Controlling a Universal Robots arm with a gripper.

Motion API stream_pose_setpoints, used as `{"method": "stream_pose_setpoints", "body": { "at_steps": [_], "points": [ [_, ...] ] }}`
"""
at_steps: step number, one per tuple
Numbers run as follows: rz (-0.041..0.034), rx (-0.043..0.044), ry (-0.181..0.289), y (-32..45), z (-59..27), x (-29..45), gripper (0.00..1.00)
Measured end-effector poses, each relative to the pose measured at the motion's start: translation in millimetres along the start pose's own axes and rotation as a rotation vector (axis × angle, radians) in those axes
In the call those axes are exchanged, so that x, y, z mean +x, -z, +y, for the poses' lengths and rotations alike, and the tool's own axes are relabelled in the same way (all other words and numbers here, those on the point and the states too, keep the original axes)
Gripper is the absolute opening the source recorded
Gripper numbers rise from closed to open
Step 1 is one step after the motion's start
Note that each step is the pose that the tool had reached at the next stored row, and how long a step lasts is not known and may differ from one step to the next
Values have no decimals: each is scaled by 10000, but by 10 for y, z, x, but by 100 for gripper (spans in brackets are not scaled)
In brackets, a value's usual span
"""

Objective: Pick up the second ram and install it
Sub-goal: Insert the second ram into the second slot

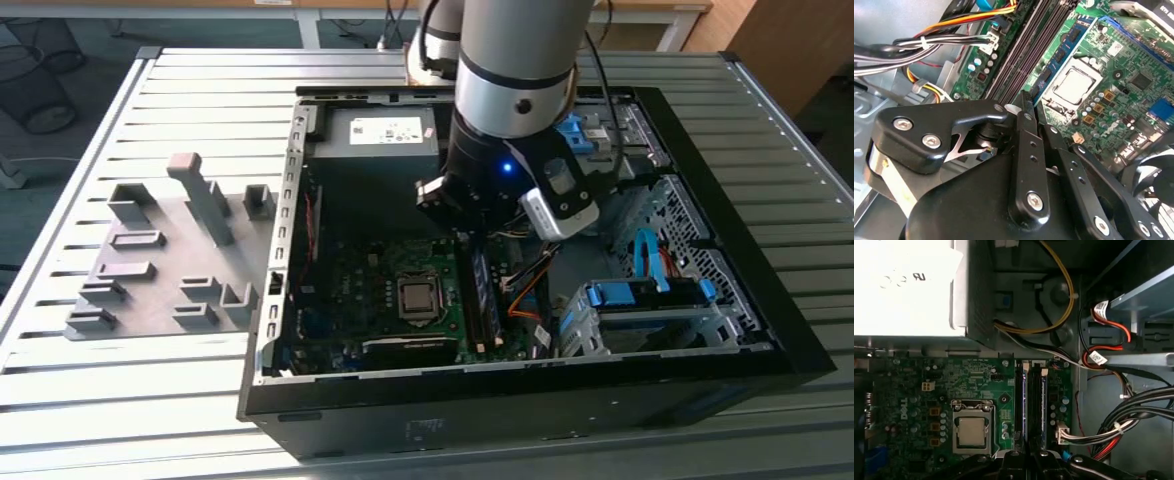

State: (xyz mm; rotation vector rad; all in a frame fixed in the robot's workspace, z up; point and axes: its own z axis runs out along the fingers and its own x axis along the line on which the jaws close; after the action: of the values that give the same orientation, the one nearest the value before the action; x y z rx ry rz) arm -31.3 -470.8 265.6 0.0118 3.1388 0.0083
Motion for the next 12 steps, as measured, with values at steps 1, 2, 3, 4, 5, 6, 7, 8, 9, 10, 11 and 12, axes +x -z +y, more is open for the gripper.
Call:
{"method": "stream_pose_setpoints", "body": {
  "at_steps": [1,2,3,4,5,6,7,8,9,10,11,12],
  "points": [
    [0,0,-21,-18,-2,0,14],
    [0,1,-39,-35,-3,-1,14],
    [0,1,-55,-53,-4,-1,14],
    [0,1,-67,-72,-5,0,14],
    [0,1,-72,-91,-6,0,14],
    [0,1,-76,-109,-7,0,14],
    [0,1,-82,-127,-7,0,14],
    [0,1,-95,-145,-8,0,14],
    [0,1,-136,-163,-8,0,14],
    [-1,1,-241,-181,-8,-1,14],
    [-2,1,-422,-201,-8,0,14],
    [-3,2,-586,-218,-8,-1,14]
  ]
}}
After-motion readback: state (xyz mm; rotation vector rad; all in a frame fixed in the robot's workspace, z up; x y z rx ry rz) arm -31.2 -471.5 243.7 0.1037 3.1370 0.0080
